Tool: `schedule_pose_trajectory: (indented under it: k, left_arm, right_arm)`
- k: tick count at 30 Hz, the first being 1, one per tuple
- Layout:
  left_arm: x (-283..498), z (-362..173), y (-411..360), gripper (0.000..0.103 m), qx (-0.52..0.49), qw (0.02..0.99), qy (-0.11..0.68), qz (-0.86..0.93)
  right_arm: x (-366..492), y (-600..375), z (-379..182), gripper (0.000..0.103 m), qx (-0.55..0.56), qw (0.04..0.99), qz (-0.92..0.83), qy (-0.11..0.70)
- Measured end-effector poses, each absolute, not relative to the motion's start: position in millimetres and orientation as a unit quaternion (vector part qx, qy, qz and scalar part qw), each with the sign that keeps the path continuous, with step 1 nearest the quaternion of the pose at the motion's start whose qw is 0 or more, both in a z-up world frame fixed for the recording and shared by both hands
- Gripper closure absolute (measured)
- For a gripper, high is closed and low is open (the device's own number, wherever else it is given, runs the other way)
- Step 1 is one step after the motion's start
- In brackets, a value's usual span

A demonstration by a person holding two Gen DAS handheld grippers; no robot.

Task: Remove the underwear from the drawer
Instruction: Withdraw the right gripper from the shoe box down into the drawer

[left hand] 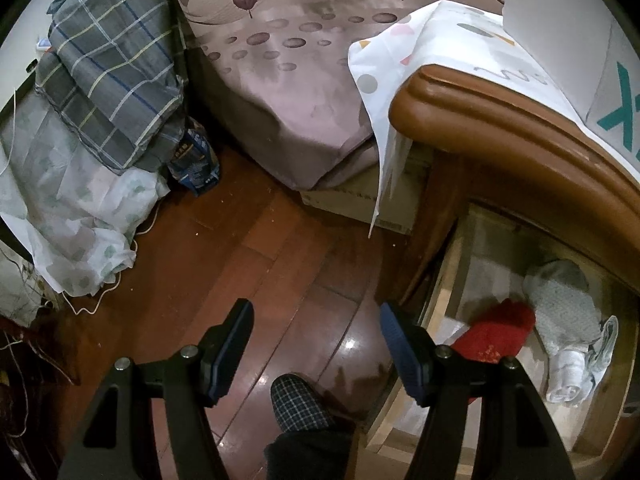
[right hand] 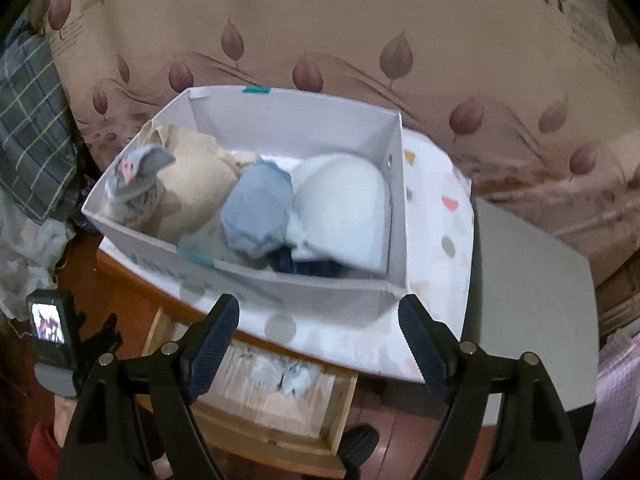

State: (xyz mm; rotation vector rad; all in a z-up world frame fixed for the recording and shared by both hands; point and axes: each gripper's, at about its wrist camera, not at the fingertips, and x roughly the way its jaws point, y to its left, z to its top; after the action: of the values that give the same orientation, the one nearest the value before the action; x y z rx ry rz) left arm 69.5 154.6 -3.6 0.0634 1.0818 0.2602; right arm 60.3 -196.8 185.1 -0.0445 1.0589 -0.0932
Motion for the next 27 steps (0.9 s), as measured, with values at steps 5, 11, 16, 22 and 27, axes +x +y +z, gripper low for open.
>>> schedule_pose_trajectory:
  k: [5,11,16,22,27]
  left_arm:
    - [67.4,-4.7,155.1,0.036,0.033,0.848,0.514,0.126]
    - [64.1,-2.8,160.8,0.036,0.029,0.847,0.514,0.132]
    - [65.1,-3.1,166.9,0.036,0.016,0.843,0.521,0.134]
    - [67.7,-1.9,170.8,0.036,0.006,0.842,0.523,0.135]
    - [69.0,-2.4,174.7,0.036,-0.001,0.84,0.526,0.137]
  right_arm:
    - [35.0,-211.6,169.1,0.024,-0.013,0.857,-0.054,0.513]
    - [7.4,-224.3,139.8,0.024,-0.006,0.848,-0.049,0.528]
    - [-6.9,-226.2,96.5,0.024,0.002,0.833,-0.029,0.552]
    - [-9.2,-214.5,32.6,0.024,0.002,0.811,-0.001,0.585]
    - [5.5,-197.8,-16.5,0.024,-0.039,0.802,0.024,0.596]
